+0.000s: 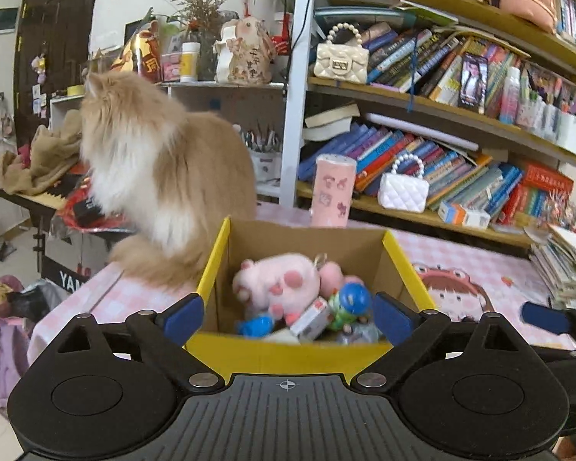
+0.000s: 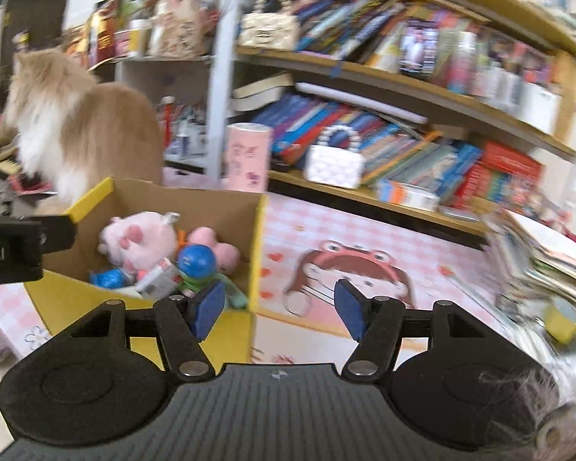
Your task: Organize objects
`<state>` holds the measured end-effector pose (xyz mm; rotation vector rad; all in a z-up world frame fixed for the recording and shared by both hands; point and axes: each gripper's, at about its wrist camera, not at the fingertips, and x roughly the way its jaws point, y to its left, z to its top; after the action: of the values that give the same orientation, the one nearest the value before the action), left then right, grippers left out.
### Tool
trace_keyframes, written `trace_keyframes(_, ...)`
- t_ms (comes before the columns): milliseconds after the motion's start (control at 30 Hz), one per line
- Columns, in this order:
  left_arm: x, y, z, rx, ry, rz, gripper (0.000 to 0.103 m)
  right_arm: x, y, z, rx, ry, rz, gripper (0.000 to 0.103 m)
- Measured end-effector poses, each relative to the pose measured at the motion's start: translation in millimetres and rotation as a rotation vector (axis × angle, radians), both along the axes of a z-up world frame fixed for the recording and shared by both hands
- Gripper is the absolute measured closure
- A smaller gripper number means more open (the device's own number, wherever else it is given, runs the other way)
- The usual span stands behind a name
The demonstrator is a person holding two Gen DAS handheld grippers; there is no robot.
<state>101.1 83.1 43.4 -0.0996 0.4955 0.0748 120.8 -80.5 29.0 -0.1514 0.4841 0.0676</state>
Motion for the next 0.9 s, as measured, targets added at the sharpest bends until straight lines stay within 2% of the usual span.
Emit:
trace_keyframes(133,-21,-7,-10,0.027,0.023,-0.015,0.007,-33,-9,-7,0.013,-0.009,-0.103,0.041)
trace_keyframes(300,-36,-21,-21,0.082,0.073,-0.083,0.007,-60,-21,-15,0.053,0.017,-0.206,0.041)
trace_keyframes(667,-68,-51,-48,0.099,0.189,-0.233,0.007,-117,-40,-36,0.056,0.096,-0.346,0.041)
trace_keyframes(800,-74,-64,-49,0.133,0.198,-0.281,0.007,-125,-51,-39,0.075,0.137,-0.403,0.04)
trace_keyframes(900,-74,-70,-48,0.147,0.194,-0.288,0.007,-128,-58,-41,0.086,0.151,-0.44,0.03)
